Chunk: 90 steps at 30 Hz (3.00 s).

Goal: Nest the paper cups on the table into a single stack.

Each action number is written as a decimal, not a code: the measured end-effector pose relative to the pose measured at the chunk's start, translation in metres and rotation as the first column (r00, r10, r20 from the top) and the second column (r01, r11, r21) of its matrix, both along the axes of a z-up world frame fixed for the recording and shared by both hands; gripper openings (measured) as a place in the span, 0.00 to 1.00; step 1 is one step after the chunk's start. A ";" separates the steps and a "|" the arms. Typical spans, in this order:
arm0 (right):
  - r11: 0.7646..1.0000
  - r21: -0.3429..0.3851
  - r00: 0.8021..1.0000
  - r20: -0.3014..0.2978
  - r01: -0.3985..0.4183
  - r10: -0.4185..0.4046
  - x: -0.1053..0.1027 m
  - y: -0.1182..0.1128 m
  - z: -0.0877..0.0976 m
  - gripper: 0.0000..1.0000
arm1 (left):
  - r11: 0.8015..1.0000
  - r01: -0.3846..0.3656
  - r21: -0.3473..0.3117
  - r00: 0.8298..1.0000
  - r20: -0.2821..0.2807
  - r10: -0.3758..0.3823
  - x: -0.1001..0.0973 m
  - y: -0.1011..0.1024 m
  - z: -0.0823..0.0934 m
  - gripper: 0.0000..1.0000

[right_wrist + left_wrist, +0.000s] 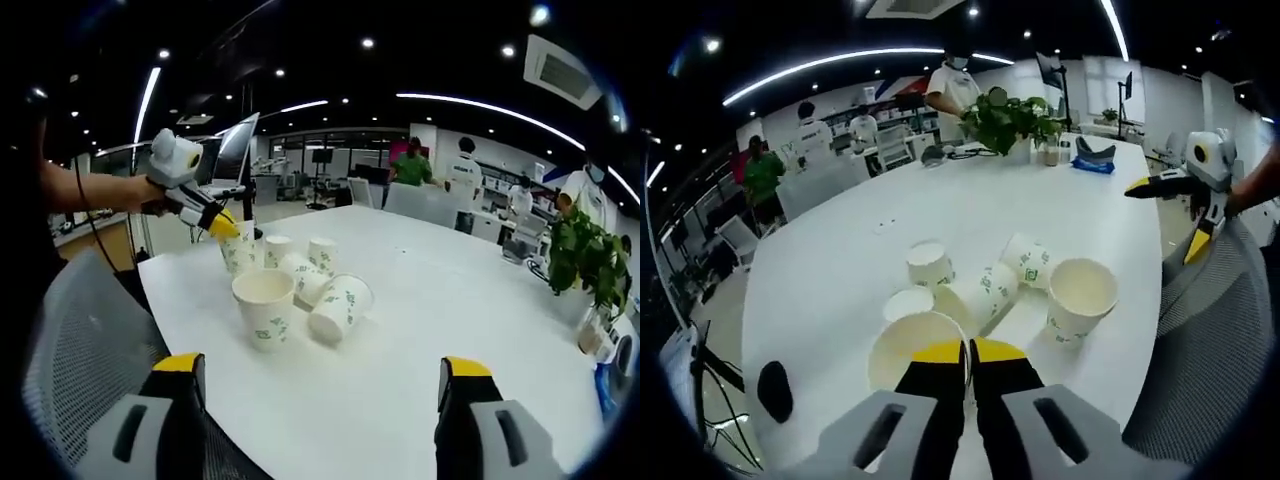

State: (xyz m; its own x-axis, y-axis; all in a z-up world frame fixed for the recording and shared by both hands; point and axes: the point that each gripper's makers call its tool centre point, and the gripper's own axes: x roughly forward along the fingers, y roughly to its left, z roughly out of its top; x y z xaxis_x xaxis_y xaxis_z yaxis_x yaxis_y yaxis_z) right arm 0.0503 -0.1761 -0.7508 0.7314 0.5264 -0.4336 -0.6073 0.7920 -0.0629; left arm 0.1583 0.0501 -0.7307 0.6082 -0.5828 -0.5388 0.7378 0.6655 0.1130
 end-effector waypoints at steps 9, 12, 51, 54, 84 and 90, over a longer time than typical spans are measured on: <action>1.000 -0.005 1.000 -0.007 -0.005 0.005 0.000 0.000 -0.002 0.98 | 0.994 0.090 -0.064 0.996 0.018 -0.090 -0.021 -0.045 0.045 0.00; 1.000 -0.008 1.000 -0.008 -0.005 0.005 -0.001 0.000 -0.002 0.98 | 0.989 0.132 -0.065 0.991 0.029 -0.130 -0.029 -0.062 0.057 0.00; 1.000 -0.006 1.000 0.004 0.005 -0.005 0.001 -0.002 -0.001 0.98 | 0.944 0.327 -0.037 0.941 -0.083 -0.329 -0.061 -0.144 -0.015 0.01; 1.000 -0.006 1.000 0.004 0.003 -0.003 0.001 -0.001 -0.001 0.98 | 0.940 0.340 -0.022 0.936 -0.092 -0.341 -0.064 -0.144 -0.023 0.01; 1.000 0.003 1.000 -0.030 0.002 -0.002 0.000 -0.002 -0.004 0.96 | 0.937 0.349 0.009 0.929 -0.131 -0.345 -0.069 -0.137 -0.040 0.15; 0.999 0.033 0.998 -0.057 0.019 -0.018 0.002 -0.005 -0.004 0.94 | 0.948 0.316 -0.033 0.941 -0.114 -0.318 -0.067 -0.126 -0.028 0.20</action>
